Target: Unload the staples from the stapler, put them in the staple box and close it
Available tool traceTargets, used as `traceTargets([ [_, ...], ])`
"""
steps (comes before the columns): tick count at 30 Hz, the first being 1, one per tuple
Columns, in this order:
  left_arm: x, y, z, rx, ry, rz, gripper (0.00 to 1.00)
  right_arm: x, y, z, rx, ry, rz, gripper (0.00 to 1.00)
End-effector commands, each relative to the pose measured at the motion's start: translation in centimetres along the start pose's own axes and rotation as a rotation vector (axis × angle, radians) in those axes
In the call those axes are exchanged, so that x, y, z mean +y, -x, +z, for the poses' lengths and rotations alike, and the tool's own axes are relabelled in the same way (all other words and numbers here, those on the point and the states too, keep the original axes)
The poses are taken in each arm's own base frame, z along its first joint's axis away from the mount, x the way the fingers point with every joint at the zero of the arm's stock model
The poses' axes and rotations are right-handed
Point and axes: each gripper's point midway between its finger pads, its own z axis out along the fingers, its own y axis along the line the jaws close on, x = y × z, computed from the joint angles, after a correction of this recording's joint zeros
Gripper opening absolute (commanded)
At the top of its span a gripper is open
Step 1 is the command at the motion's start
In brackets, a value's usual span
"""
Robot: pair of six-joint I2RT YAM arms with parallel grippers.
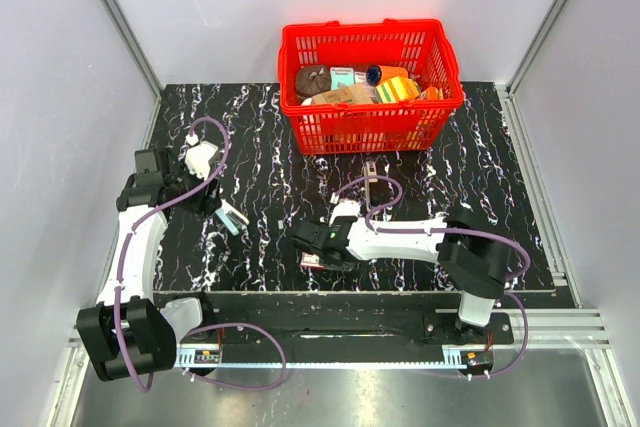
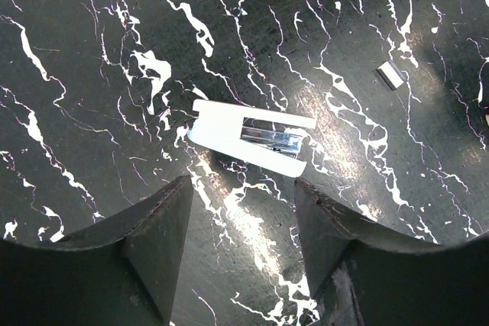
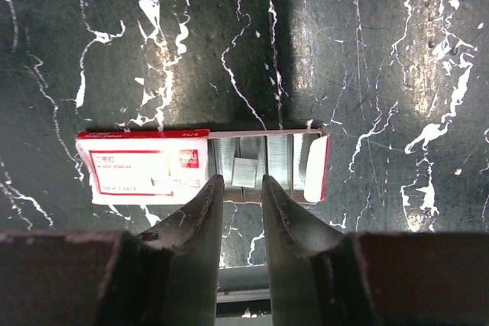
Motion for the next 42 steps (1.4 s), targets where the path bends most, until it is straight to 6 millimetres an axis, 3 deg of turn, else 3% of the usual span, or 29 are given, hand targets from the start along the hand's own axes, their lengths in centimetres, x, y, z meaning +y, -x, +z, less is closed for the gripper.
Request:
traceTargets([
  [1, 0.1, 1.3, -0.6, -0.047, 0.006, 0.022, 0.60, 0.6, 2.5, -2.3, -0.064, 0.061, 0.020, 0.33],
  [6, 0.1, 1.2, -0.6, -0.045, 0.003, 0.021, 0.61, 1.5, 3.2, -3.5, -0.070, 0.101, 0.002, 0.34],
  [11, -0.6, 1.0, -0.1, -0.047, -0.036, 0.023, 0.61, 4.4, 5.8, -4.4, -0.158, 0.167, -0.093, 0.35],
  [14, -1.4, 0.7, 0.4, -0.036, -0.066, 0.043, 0.64, 7.1, 7.0, -4.0, -0.201, 0.238, -0.194, 0.36],
  [16, -2.3, 0.8, 0.6, -0.043, -0.100, 0.072, 0.65, 7.4, 7.8, -3.3, -0.216, 0.219, -0.218, 0.36],
  [20, -4.5, 0.8, 2.3, -0.047, -0.144, 0.214, 0.67, 6.1, 10.1, -2.9, -0.269, 0.234, -0.152, 0.35],
  [24, -7.0, 1.0, 4.9, -0.003, -0.189, 0.303, 0.68, 1.9, 11.9, -2.0, -0.298, 0.195, -0.068, 0.36],
  [28, -8.9, 0.2, 8.2, 0.081, -0.221, 0.414, 0.67, -0.9, 12.9, -1.8, -0.341, 0.166, -0.037, 0.36],
  [36, -8.5, -1.1, 13.1, 0.204, -0.205, 0.542, 0.66, -2.3, 13.3, -1.4, -0.378, 0.217, 0.040, 0.36],
  [42, -8.4, -0.7, 15.2, 0.241, -0.179, 0.571, 0.64, -2.7, 13.6, -1.8, -0.391, 0.245, 0.040, 0.36],
])
